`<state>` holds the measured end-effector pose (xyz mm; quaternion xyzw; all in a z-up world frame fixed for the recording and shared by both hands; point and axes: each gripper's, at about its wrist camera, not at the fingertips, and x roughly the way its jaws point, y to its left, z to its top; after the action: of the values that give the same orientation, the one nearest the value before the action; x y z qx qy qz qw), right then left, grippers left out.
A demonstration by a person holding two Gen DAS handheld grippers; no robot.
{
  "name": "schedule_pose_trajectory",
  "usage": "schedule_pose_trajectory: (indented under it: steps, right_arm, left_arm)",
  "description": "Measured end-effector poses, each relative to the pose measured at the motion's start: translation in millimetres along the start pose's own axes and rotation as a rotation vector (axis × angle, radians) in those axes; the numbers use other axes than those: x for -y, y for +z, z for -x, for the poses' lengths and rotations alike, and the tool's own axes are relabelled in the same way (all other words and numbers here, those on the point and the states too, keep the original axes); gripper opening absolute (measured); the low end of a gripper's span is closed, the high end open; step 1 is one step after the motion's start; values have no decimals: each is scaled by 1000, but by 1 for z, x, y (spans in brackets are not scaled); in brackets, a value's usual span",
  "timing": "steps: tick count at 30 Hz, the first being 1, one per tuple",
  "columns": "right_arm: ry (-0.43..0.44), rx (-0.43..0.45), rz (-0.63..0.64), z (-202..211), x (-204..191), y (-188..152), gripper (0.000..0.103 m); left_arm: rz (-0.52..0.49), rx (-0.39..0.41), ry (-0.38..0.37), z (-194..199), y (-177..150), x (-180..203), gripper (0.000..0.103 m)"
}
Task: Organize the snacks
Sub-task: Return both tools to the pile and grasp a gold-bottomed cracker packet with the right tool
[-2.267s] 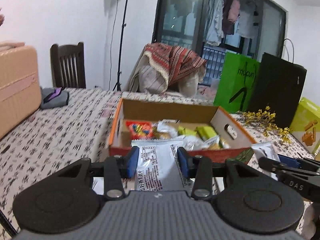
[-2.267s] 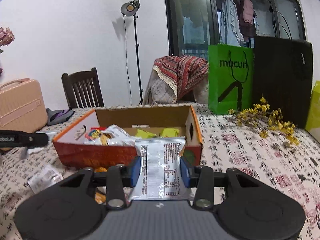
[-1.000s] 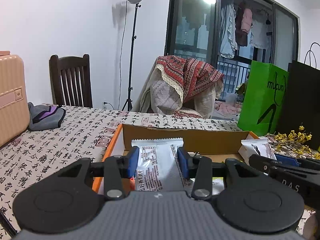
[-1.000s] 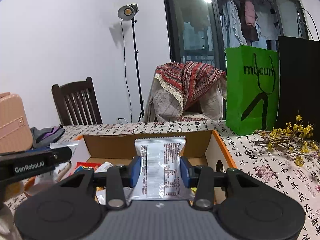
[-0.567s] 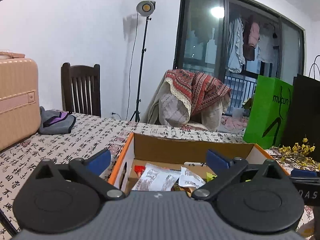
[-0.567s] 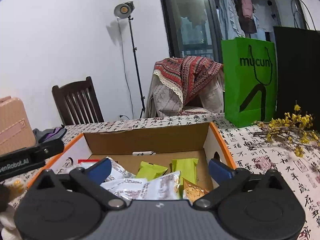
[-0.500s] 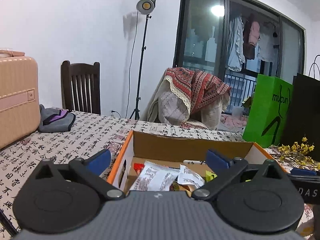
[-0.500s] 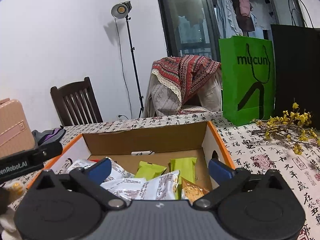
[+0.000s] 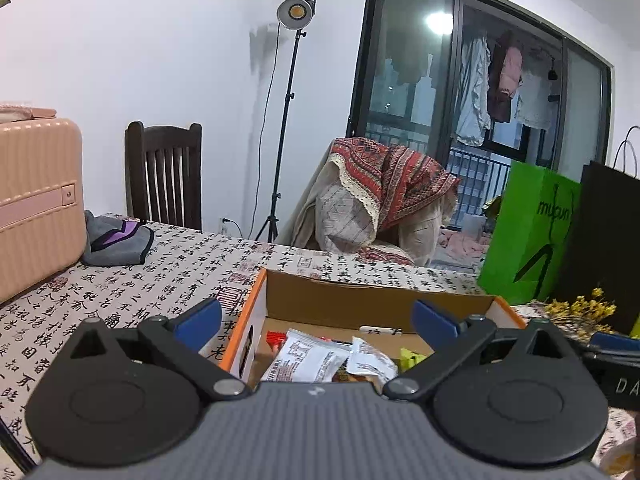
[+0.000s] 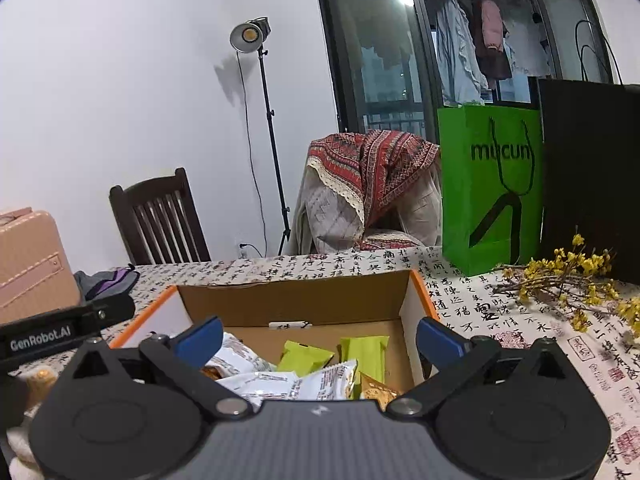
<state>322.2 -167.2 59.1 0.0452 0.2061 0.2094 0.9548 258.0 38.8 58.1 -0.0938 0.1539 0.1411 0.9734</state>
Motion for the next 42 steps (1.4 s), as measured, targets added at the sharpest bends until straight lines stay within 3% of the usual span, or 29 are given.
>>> schedule_pose_trajectory:
  steps: [7, 18, 29, 42]
  right_arm:
    - [35, -35, -20, 37, 2, -6, 103]
    - [27, -98, 34, 82, -8, -54, 103]
    - [29, -185, 51, 87, -11, -93, 103]
    - [9, -248, 60, 79, -12, -100, 103]
  left_arm:
    - [-45, -26, -42, 33, 0, -2, 103]
    - [-70, -98, -59, 68, -33, -22, 103]
    - [-74, -177, -59, 80, -58, -33, 103]
    - [-46, -191, -28, 85, -60, -53, 103]
